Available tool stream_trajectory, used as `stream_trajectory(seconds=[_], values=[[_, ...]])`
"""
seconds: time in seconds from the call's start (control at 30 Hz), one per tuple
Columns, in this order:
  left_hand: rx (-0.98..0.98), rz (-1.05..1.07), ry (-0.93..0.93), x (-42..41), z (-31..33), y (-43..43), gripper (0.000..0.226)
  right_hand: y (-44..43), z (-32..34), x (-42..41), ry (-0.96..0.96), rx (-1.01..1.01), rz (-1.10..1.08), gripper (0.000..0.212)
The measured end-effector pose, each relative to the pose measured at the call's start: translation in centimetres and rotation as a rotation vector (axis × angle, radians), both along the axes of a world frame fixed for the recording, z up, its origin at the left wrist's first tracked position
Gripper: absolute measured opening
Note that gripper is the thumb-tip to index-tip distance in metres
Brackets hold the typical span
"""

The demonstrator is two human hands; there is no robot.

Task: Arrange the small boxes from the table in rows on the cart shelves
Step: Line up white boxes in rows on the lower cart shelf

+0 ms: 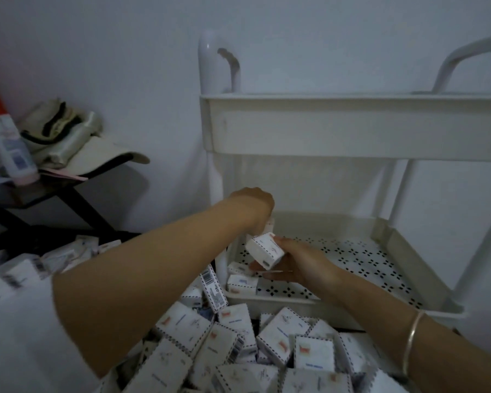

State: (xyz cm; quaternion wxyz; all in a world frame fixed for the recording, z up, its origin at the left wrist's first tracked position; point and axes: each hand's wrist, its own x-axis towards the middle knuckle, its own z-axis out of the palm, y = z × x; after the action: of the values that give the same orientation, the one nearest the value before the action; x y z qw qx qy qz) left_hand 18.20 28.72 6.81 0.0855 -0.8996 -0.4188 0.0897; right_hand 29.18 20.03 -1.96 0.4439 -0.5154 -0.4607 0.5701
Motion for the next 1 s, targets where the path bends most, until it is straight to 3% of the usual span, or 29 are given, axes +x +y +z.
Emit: stream_trajectory(seconds=[0.2, 0.4, 0.53, 0.7, 0.83, 1.0], values=[[-0.095, -0.150, 0.105, -0.5, -0.8, -0.5, 0.032, -0.4, -0.6, 0.0, 0.091, -0.049, -0.034, 0.035], [-0.045, -0.137, 0.312, -0.4, -1.2, -1.2, 0.034, -0.6, -0.4, 0.0, 0.127, -0.053, -0.031, 0.035], [-0.041, -0.096, 0.428, -0.7, -1.5, -1.3, 0.047, -0.9, 0.4, 0.2, 0.101, 0.017, -0.190, 0.028], [-0.051, -0.032, 0.645, -0.6, -2.2, -1.2, 0.056, 0.1, 0.0, 1.1, -0.219, 0.116, -0.527, 0.031], [-0.073, -0.015, 0.612, -0.6, -2.0, -1.3, 0.055, 1.0, -0.9, 0.6, -0.744, 0.228, -0.344, 0.027], [-0.109, 0.014, 0.560, -0.9, -1.1, -2.7, 0.041, 2.0, -1.0, -1.2, -0.699, 0.187, -0.216, 0.024]])
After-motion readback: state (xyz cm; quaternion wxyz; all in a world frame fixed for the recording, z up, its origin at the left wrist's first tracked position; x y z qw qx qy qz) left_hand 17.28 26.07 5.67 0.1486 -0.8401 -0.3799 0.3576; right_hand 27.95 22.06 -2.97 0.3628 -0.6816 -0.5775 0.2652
